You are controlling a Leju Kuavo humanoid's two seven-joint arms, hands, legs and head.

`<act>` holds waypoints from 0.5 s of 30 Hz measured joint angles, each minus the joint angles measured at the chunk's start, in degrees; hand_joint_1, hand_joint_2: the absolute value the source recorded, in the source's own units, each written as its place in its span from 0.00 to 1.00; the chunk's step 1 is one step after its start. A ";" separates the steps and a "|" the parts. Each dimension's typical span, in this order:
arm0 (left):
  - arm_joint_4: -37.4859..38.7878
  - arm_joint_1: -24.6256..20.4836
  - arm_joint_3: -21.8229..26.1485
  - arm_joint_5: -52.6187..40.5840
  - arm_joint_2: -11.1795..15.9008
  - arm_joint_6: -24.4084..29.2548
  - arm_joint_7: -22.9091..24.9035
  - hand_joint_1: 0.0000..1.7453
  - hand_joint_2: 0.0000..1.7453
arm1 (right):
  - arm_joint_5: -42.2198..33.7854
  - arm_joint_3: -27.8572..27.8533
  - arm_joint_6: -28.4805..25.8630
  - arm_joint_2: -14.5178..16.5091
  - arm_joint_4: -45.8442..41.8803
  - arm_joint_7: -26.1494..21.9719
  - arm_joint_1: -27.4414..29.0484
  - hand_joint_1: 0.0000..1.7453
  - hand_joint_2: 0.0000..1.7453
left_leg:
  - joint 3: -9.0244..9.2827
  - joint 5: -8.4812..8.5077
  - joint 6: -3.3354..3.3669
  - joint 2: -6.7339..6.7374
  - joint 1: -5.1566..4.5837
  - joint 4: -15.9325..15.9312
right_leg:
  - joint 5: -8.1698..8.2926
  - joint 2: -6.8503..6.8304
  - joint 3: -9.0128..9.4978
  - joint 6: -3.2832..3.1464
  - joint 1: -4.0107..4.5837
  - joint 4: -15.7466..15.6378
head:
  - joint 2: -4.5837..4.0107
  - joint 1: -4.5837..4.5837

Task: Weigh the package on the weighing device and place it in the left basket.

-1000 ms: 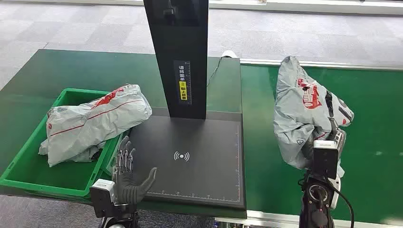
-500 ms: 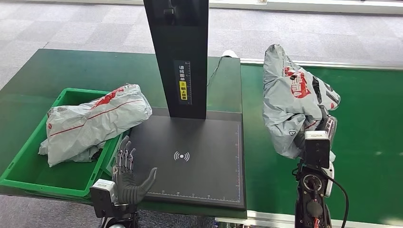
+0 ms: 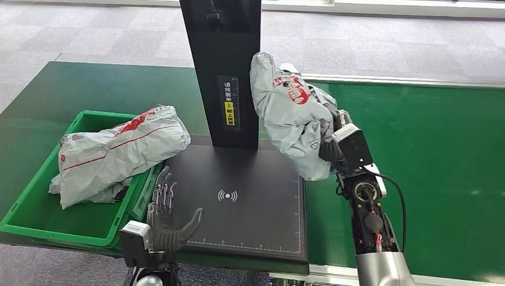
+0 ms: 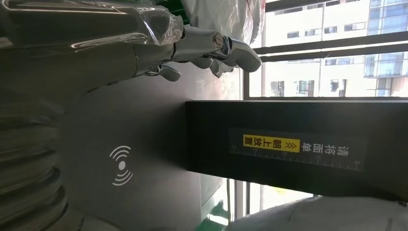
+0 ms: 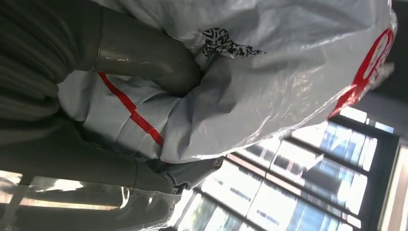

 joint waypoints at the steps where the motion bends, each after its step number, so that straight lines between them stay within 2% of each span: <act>1: 0.42 -0.25 0.00 0.22 0.10 0.18 -0.30 0.00 1.00 | -1.26 1.69 1.90 0.00 2.26 -0.19 -1.15 1.00 1.00 | -0.01 0.00 -0.01 0.00 0.00 0.00 | 0.00 0.00 0.00 0.00 0.01 0.01 | 0.00 0.00; 5: 1.40 -0.88 0.23 1.05 0.69 2.13 -1.85 0.00 1.00 | -4.38 7.84 6.75 0.12 10.05 -0.85 -3.38 1.00 1.00 | -0.04 0.00 -0.01 -0.01 0.01 0.00 | 0.00 0.00 -0.03 0.00 0.01 0.03 | 0.00 0.01; 11: 1.69 -0.89 0.57 1.58 1.72 2.99 -2.20 0.00 1.00 | -6.51 12.41 4.72 0.06 16.44 -1.41 -5.39 1.00 1.00 | -0.11 -0.02 0.00 -0.02 0.00 0.00 | -0.01 -0.02 -0.08 0.01 0.00 0.03 | 0.00 0.02; 15: 1.69 -0.63 0.69 1.88 2.15 3.62 -2.39 0.00 1.00 | -8.43 13.82 6.76 -0.10 19.83 -0.66 -7.22 1.00 1.00 | -0.08 -0.01 0.00 -0.02 0.00 0.00 | 0.00 -0.02 -0.06 0.00 0.00 0.02 | 0.00 0.01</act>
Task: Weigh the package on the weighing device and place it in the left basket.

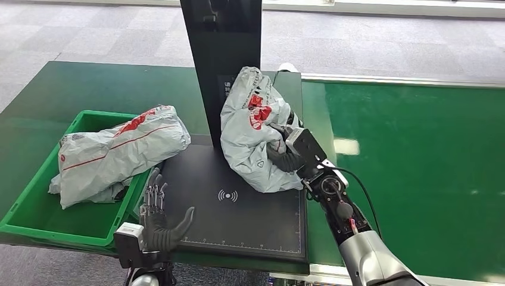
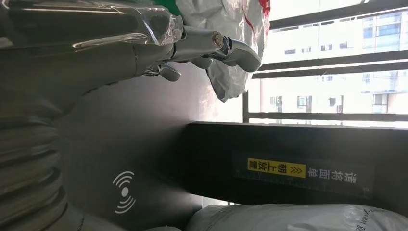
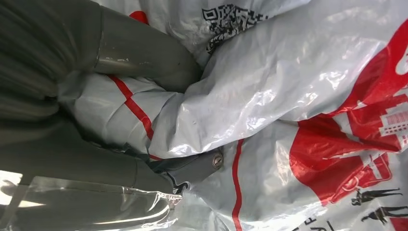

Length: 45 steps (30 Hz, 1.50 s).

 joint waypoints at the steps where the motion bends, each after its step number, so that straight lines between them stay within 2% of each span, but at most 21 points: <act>1: -0.01 0.05 0.06 0.04 0.10 0.37 -0.09 0.00 1.00 | -0.62 0.44 0.92 -0.01 1.03 0.06 -0.40 1.00 1.00 | 0.01 0.00 0.00 0.01 0.00 0.00 | 0.00 0.00 0.01 0.00 0.00 0.00 | 0.00 0.00; 5: -0.68 0.34 0.43 0.12 0.48 3.63 -0.87 0.00 1.00 | -2.81 2.79 4.41 0.22 5.50 0.23 -0.99 1.00 1.00 | 0.04 0.00 -0.01 0.00 0.02 0.00 | 0.00 0.00 0.03 0.00 0.03 0.00 | 0.00 -0.01; 11: -4.92 0.86 2.18 4.02 0.62 12.36 -2.50 0.00 1.00 | -6.39 5.97 10.41 0.93 11.99 0.56 -1.68 1.00 1.00 | 0.02 0.00 -0.01 0.00 0.05 -0.01 | -0.01 0.00 0.02 -0.01 0.06 0.01 | 0.00 0.00; 14: -6.73 0.82 2.58 7.07 0.73 14.09 -2.61 0.00 1.00 | -7.09 7.68 12.51 1.58 14.28 0.95 -1.88 1.00 1.00 | 0.03 0.00 -0.01 0.00 0.05 0.00 | -0.01 0.00 0.02 -0.01 0.05 0.00 | 0.00 -0.01; 19: -7.76 0.17 2.84 9.16 1.06 15.43 -2.70 0.00 1.00 | -7.25 10.30 12.96 2.40 16.29 0.98 -1.85 1.00 1.00 | 0.07 0.00 -0.01 0.01 0.05 0.00 | 0.00 0.00 0.03 -0.01 0.05 0.00 | 0.00 0.00; 21: -7.87 -0.01 2.83 9.51 1.22 15.78 -2.71 0.00 1.00 | -7.53 10.88 12.96 2.56 16.64 0.97 -1.85 0.59 1.00 | 0.08 0.00 -0.01 0.02 0.05 0.00 | 0.00 0.01 0.03 -0.01 0.05 0.00 | 0.00 0.00; 23: -7.95 -0.18 2.81 9.76 1.39 16.03 -2.71 0.00 1.00 | -7.83 11.33 12.87 2.63 16.93 0.97 -1.85 0.09 1.00 | 0.08 0.00 -0.01 0.02 0.05 0.00 | 0.00 0.01 0.03 -0.01 0.05 0.00 | 0.00 -0.01; 25: -7.98 -0.30 2.79 9.85 1.58 16.14 -2.71 0.00 1.00 | -8.17 11.59 12.16 2.64 17.14 0.78 -1.86 0.00 1.00 | 0.08 0.00 -0.01 0.02 0.05 0.00 | 0.00 0.01 0.03 -0.01 0.05 0.00 | 0.00 -0.01; 28: -8.05 -0.31 2.77 9.97 1.86 16.43 -2.71 0.00 1.00 | -9.14 11.59 8.13 2.63 17.27 -0.88 -1.82 0.00 1.00 | 0.08 0.01 -0.01 0.02 0.05 0.00 | 0.00 0.01 0.03 -0.01 0.05 0.00 | 0.00 0.00; 33: -8.53 0.24 2.74 10.05 2.17 16.89 -2.71 0.00 1.00 | -14.37 7.77 -8.45 2.63 11.94 -8.40 0.98 0.00 1.00 | 0.06 0.01 -0.01 -0.02 0.04 0.01 | 0.00 -0.01 0.03 -0.01 0.04 0.00 | 0.00 0.00; 35: -8.64 0.34 2.74 10.07 2.27 16.76 -2.71 0.00 1.00 | -17.44 5.05 -12.09 2.56 7.15 -9.41 3.03 0.00 1.00 | 0.05 0.00 -0.01 -0.01 0.03 0.01 | 0.00 -0.01 0.02 -0.01 0.03 0.00 | 0.00 -0.01; 40: -8.84 0.50 2.75 10.34 2.67 16.69 -2.71 0.00 1.00 | -21.01 -0.09 -13.26 2.05 -4.59 -11.24 9.22 0.00 1.00 | 0.04 -0.02 -0.02 -0.03 0.03 0.01 | -0.01 -0.02 0.00 -0.01 0.04 -0.01 | 0.00 -0.01; 45: -9.18 0.90 2.79 10.15 2.86 16.22 -2.71 0.00 1.00 | -21.89 -2.77 -12.09 1.57 -13.82 -11.98 17.09 0.00 1.00 | 0.03 -0.04 -0.04 -0.03 0.04 0.00 | -0.03 -0.02 -0.01 -0.01 0.04 -0.01 | 0.00 -0.01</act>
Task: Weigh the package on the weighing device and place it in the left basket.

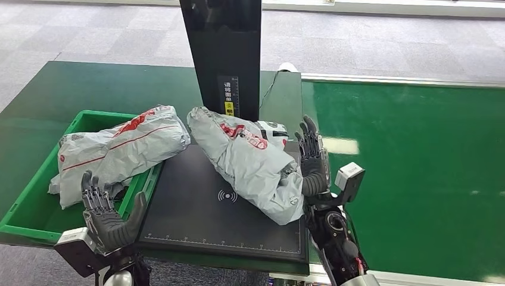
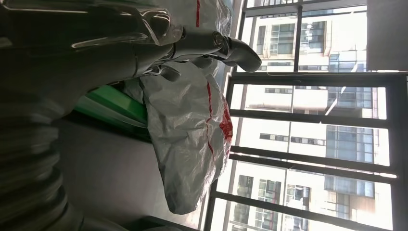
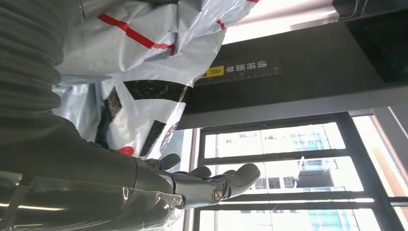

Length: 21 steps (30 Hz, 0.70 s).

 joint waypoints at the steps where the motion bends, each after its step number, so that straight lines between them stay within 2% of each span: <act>1: 0.00 0.02 0.01 -0.13 0.01 -0.10 0.00 0.00 1.00 | -0.16 -0.44 0.51 -0.04 -1.31 -0.04 1.56 0.00 1.00 | -0.01 0.00 0.00 0.00 0.00 0.00 | 0.00 0.00 0.00 0.00 0.00 0.00 | 0.00 0.00; 5: 0.00 0.03 0.03 -0.49 -0.01 -0.16 0.00 0.00 1.00 | -1.70 -2.58 2.59 -0.08 -4.97 -0.08 6.69 0.00 1.00 | -0.02 0.00 0.00 0.01 0.00 0.00 | 0.00 0.00 0.00 0.00 -0.01 0.00 | 0.00 0.01; 11: 0.00 0.08 0.03 -1.26 -0.21 -0.14 0.00 0.00 1.00 | -2.81 -5.36 4.34 0.03 -7.96 0.23 10.81 0.00 1.00 | 0.00 0.00 0.00 0.01 -0.01 0.00 | 0.00 0.00 0.02 0.00 -0.01 -0.01 | 0.00 0.00; 21: -0.29 0.59 0.03 -1.89 -0.67 -0.07 0.00 0.00 1.00 | -1.66 -7.75 5.21 0.26 -9.95 1.33 13.04 0.00 1.00 | 0.00 0.00 0.00 0.03 0.00 0.00 | 0.00 0.01 0.01 0.00 -0.01 -0.01 | 0.00 0.01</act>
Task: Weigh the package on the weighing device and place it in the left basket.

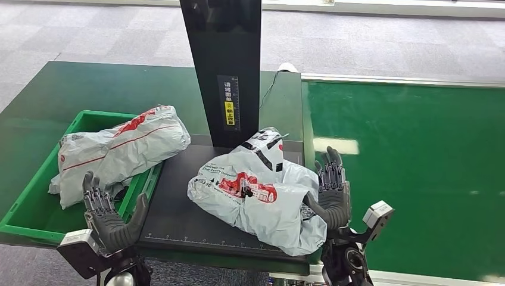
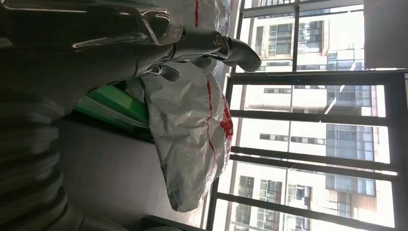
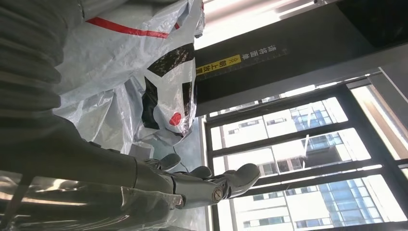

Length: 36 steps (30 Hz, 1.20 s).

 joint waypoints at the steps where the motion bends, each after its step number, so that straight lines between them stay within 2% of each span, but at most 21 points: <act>1: -0.03 0.01 0.01 -0.14 -0.04 -0.05 0.00 0.00 1.00 | 1.00 -0.15 -0.14 0.00 -0.14 0.60 0.04 0.00 1.00 | 0.00 0.00 0.00 0.00 0.00 0.00 | 0.00 0.00 0.00 0.00 0.00 0.00 | 0.00 -0.01; 5: -0.05 0.01 0.09 -0.49 -0.25 -0.16 0.00 0.00 1.00 | 9.22 -0.41 -1.87 -0.13 -0.19 3.23 0.21 0.00 1.00 | 0.00 0.00 0.00 0.00 0.00 0.00 | 0.00 0.00 0.00 0.00 0.00 0.00 | 0.00 -0.01; 8: -0.20 0.09 0.17 -0.68 -0.29 0.38 0.00 0.00 1.00 | 16.27 -0.42 -5.09 -0.28 0.15 3.80 0.20 0.00 1.00 | 0.00 0.00 0.00 0.00 0.00 0.00 | 0.00 0.00 0.00 0.00 0.00 0.00 | 0.00 -0.01; 16: -5.19 1.76 0.18 -5.52 -0.16 10.91 0.00 0.00 1.00 | 31.36 -0.44 -12.55 -0.57 0.63 6.99 0.93 0.00 1.00 | -0.01 0.00 0.00 -0.01 0.00 0.00 | 0.00 0.00 -0.01 0.00 0.00 0.00 | 0.00 -0.01; 20: -6.84 2.06 -0.24 -7.26 0.03 12.35 0.00 0.00 1.00 | 33.27 -0.48 -13.71 -0.37 -0.28 6.51 2.21 0.00 1.00 | 0.00 0.00 0.00 0.00 0.00 0.00 | 0.00 0.00 0.00 0.00 0.00 0.00 | 0.00 0.00; 25: -6.92 2.04 -0.66 -7.57 0.02 11.83 0.00 0.00 1.00 | 28.38 -1.14 -8.24 -0.08 -3.29 5.74 4.04 0.00 1.00 | 0.02 0.00 0.00 -0.01 0.00 0.00 | 0.00 0.00 0.00 0.00 0.00 0.00 | 0.00 -0.01; 32: -6.91 2.02 -0.66 -7.72 -0.13 10.34 0.00 0.00 1.00 | 17.35 -4.55 4.56 0.06 -8.05 2.48 5.64 0.00 1.00 | 0.01 -0.01 0.00 0.01 0.00 0.00 | 0.00 0.00 0.00 0.00 0.00 0.00 | 0.00 -0.01; 36: -6.90 2.02 -0.60 -7.84 -0.32 9.39 0.00 0.00 1.00 | 8.62 -7.05 13.40 0.56 -10.30 0.81 5.65 0.00 1.00 | 0.01 -0.01 0.00 0.00 0.00 0.00 | 0.00 0.00 0.00 0.00 0.00 -0.01 | 0.00 -0.01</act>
